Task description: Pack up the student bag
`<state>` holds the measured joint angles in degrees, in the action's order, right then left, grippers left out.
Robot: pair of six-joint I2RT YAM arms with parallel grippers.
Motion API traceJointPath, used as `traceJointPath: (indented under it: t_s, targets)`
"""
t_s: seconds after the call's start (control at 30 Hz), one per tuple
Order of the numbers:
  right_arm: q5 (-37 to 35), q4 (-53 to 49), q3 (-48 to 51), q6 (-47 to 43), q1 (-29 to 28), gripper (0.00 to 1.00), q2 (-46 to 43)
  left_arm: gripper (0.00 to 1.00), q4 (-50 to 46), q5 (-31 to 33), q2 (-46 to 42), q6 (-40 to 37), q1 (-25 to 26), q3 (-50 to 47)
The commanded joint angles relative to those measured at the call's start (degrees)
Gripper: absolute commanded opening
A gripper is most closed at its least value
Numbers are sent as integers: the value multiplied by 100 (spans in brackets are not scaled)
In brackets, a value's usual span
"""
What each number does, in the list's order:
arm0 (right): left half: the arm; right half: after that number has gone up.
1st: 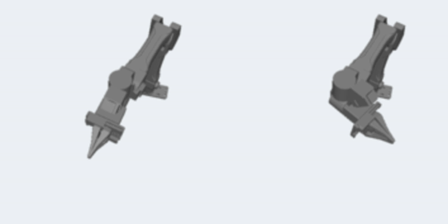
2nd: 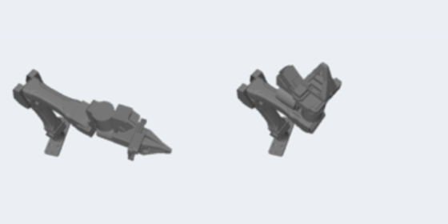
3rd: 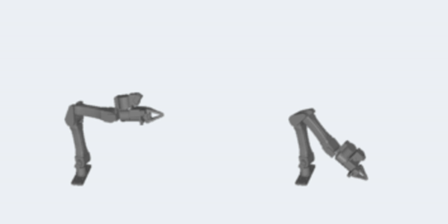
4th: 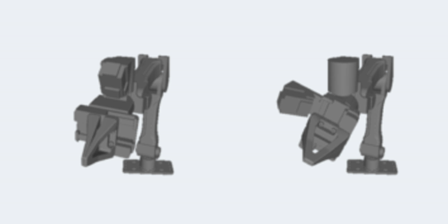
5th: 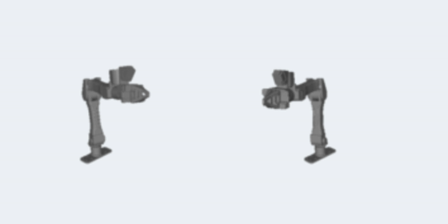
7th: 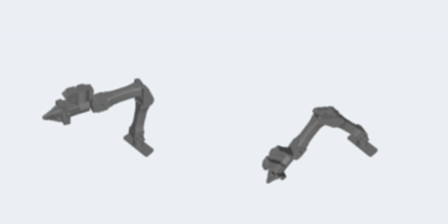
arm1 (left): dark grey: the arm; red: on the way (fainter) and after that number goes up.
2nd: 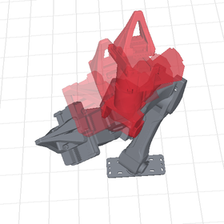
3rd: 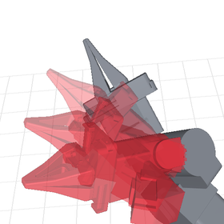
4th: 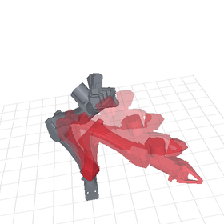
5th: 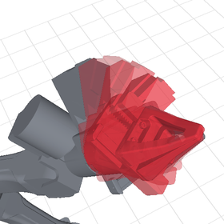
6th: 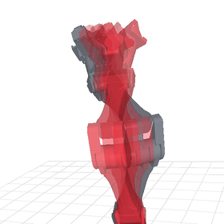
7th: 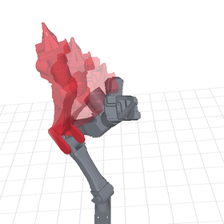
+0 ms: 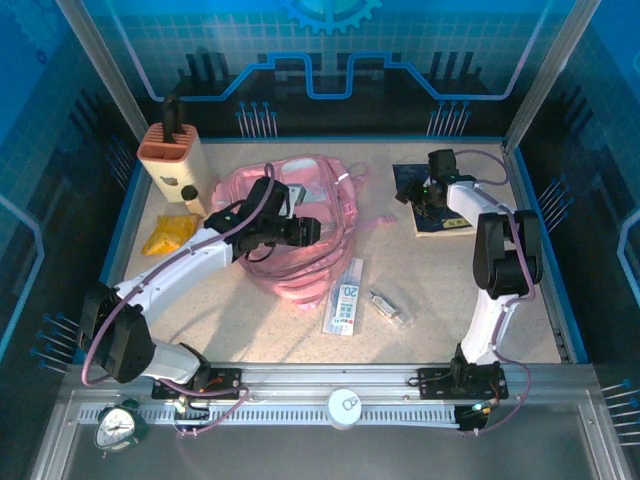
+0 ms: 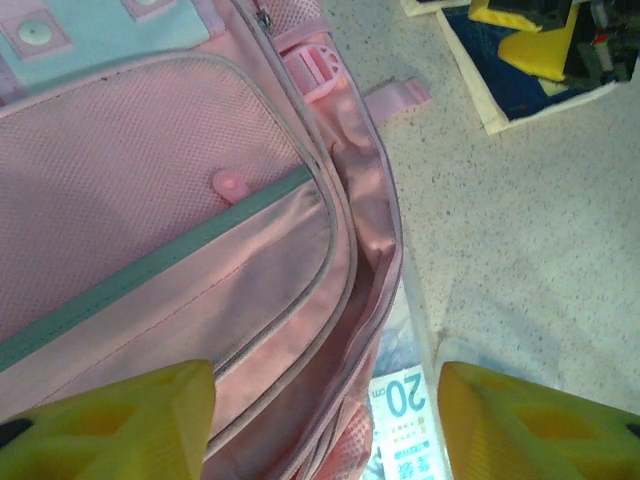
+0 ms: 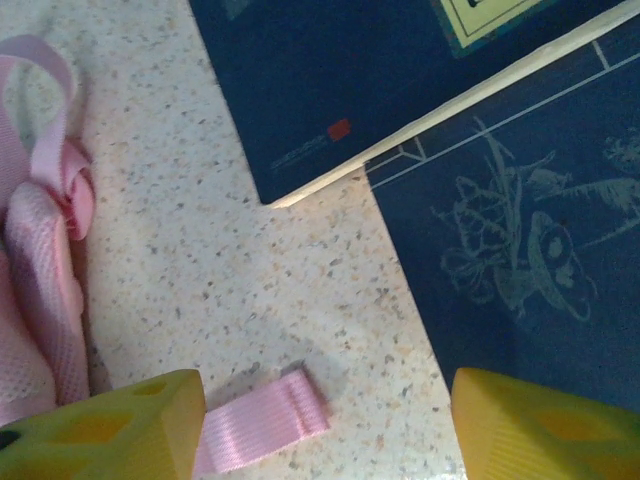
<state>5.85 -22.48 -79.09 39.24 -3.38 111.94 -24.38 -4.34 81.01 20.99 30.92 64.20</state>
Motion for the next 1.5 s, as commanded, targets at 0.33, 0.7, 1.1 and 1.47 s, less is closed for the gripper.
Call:
traceJointPath:
  t_s: [0.33,0.7,1.1,1.47]
  targets:
    - [445,-383,-69,40,79,75,359,72,472,151,20,1139,30,-541]
    - [1141,-239,1083,-125,108,80,-410,77,289,356,-58,1085,37,-461]
    - [1339,-779,2960,-572,-89,83,-2282,78,-14,463,-85,1214,59,-272]
    - [841,-1158,2094,-745,-172,98,-2560,79,127,751,175,1591,454,66]
